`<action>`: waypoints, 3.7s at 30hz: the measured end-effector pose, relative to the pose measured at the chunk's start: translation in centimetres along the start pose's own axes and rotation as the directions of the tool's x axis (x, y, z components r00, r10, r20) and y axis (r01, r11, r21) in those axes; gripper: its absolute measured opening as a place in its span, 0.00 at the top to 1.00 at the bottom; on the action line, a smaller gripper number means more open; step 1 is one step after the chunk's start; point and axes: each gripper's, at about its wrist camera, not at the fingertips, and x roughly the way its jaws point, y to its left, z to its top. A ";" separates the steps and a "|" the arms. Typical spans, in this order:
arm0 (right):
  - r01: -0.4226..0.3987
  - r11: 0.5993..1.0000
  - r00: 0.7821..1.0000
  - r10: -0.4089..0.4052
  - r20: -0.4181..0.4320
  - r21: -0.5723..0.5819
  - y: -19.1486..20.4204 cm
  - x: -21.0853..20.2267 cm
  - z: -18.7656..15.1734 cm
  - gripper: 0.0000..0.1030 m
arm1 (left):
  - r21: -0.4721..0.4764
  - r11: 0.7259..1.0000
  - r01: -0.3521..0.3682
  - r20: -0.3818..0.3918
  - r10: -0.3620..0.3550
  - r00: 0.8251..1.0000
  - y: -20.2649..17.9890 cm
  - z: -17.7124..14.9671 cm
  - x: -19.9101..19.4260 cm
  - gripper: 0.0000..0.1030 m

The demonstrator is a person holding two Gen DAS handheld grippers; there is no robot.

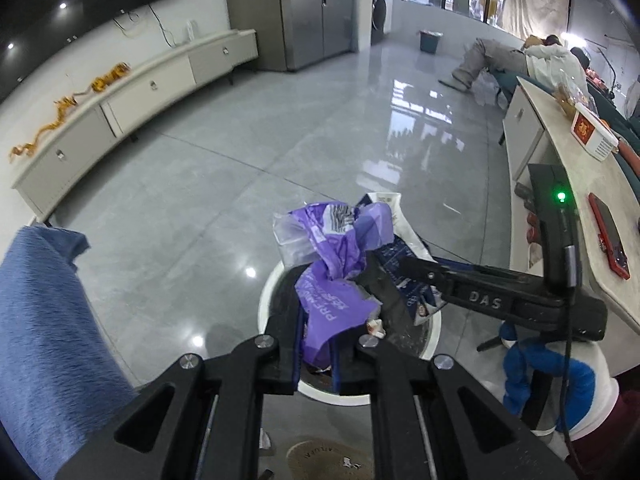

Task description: Collect trash

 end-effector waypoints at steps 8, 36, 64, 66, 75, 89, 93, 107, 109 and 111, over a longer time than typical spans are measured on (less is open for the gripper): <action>0.086 0.996 0.996 -0.087 -0.037 -0.007 -0.5 2.6 0.2 0.54 | -0.094 0.992 0.079 -0.074 -0.086 0.994 1.1 0.6 3.0 0.84; 0.050 0.890 0.982 0.039 0.183 -0.454 19.1 -9.9 -3.4 0.31 | -0.378 0.870 -0.316 0.164 0.398 0.903 7.7 -7.0 -19.4 0.30; 0.154 0.701 0.922 0.152 0.357 -0.696 32.6 -18.8 -11.8 0.08 | -0.672 0.516 -0.531 0.146 0.795 0.588 13.9 -21.8 -37.5 0.00; 0.169 0.692 0.915 0.154 0.373 -0.701 33.1 -19.2 -12.3 0.07 | -0.681 0.496 -0.538 0.138 0.809 0.572 14.0 -22.3 -38.1 0.00; 0.199 0.675 0.890 0.179 0.420 -0.710 34.5 -20.9 -13.1 0.06 | -0.719 0.431 -0.546 0.097 0.839 0.535 14.9 -23.7 -39.3 0.00; 0.198 0.663 0.896 0.176 0.408 -0.722 35.2 -20.4 -13.4 0.05 | -0.740 0.397 -0.542 0.079 0.853 0.516 16.1 -24.6 -39.6 0.00; 0.197 0.664 0.900 0.170 0.402 -0.721 35.0 -20.1 -13.4 0.05 | -0.743 0.397 -0.539 0.077 0.851 0.520 16.4 -24.6 -39.5 0.00; 0.200 0.659 0.909 0.151 0.388 -0.725 35.1 -19.4 -13.6 0.05 | -0.745 0.411 -0.525 0.084 0.839 0.538 16.6 -25.1 -39.1 0.00; 0.200 0.657 0.910 0.150 0.386 -0.727 35.2 -19.3 -13.7 0.05 | -0.744 0.416 -0.523 0.086 0.836 0.542 16.7 -25.2 -39.0 0.00; 0.201 0.656 0.911 0.147 0.385 -0.728 35.3 -19.3 -13.8 0.05 | -0.745 0.417 -0.520 0.086 0.834 0.545 16.7 -25.2 -39.0 0.00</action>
